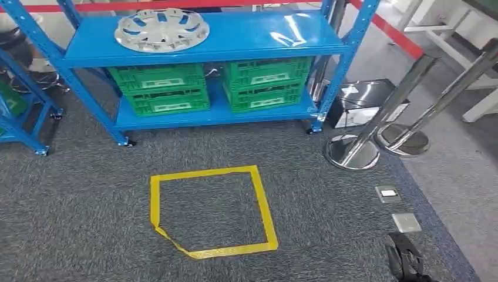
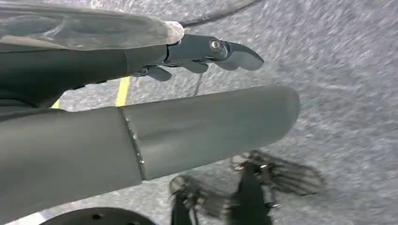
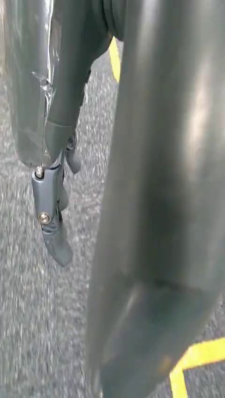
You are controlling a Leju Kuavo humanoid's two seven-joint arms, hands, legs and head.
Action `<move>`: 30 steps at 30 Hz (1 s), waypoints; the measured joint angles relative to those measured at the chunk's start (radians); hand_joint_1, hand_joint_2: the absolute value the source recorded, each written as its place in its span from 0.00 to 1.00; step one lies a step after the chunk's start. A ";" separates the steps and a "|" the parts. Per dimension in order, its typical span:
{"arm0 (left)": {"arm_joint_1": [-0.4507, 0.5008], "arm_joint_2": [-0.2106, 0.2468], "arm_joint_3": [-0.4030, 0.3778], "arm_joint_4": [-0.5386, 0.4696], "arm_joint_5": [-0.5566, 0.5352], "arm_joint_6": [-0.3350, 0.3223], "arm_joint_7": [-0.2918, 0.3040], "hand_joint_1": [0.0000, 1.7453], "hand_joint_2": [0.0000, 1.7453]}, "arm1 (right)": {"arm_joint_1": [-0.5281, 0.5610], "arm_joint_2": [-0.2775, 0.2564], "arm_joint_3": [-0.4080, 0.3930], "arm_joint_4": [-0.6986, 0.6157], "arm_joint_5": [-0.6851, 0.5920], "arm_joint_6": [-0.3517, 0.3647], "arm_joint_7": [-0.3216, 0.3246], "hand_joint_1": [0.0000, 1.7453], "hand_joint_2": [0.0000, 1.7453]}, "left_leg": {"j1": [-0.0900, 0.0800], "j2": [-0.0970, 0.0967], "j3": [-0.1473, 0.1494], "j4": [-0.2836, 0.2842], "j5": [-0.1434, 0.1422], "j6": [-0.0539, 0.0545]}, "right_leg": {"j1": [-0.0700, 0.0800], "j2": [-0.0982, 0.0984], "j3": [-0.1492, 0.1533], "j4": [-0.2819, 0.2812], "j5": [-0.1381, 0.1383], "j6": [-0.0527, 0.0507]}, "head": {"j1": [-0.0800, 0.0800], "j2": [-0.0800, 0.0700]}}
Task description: Take the parts from the cabinet and place them on the table.
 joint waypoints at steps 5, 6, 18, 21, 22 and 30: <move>0.002 -0.001 0.000 0.000 0.000 0.000 0.000 0.00 0.00 | 0.008 0.000 0.004 0.000 0.000 0.000 0.000 0.00 0.00 | -0.009 -0.008 0.055 0.000 -0.033 0.000 | 0.011 0.000 -0.079 -0.064 0.177 -0.020 | 0.012 0.000; 0.003 -0.002 0.000 0.000 0.000 0.000 0.000 0.00 0.00 | 0.008 -0.001 0.004 0.001 0.000 0.000 0.000 0.00 0.00 | -0.009 -0.008 0.058 -0.002 -0.038 -0.002 | 0.015 0.000 -0.064 -0.151 0.242 -0.030 | 0.016 0.000; -0.001 0.000 0.000 0.000 0.000 0.000 0.000 0.00 0.00 | 0.007 0.000 0.006 0.002 0.000 0.000 0.000 0.00 0.00 | -0.017 -0.011 0.069 -0.017 -0.033 -0.004 | 0.021 0.005 -0.062 -0.193 0.243 -0.036 | -0.017 0.000; -0.001 0.001 0.000 0.000 0.000 0.000 0.000 0.00 0.00 | 0.006 0.000 0.006 0.002 0.000 0.000 0.000 0.00 0.00 | -0.017 -0.011 0.071 -0.022 -0.033 -0.007 | 0.021 0.005 -0.061 -0.193 0.242 -0.040 | -0.021 0.000; -0.001 0.001 0.000 0.000 0.000 0.000 0.000 0.00 0.00 | 0.006 0.000 0.006 0.002 0.000 0.000 0.000 0.00 0.00 | -0.017 -0.011 0.071 -0.023 -0.033 -0.011 | 0.021 0.005 -0.061 -0.193 0.242 -0.040 | -0.021 0.000; -0.001 0.001 0.000 0.000 0.005 0.000 0.000 0.00 0.00 | 0.006 0.000 0.007 0.002 -0.006 0.000 0.000 0.00 0.00 | -0.016 -0.011 0.072 -0.024 -0.034 -0.018 | 0.021 0.005 -0.061 -0.194 0.240 -0.044 | -0.024 0.000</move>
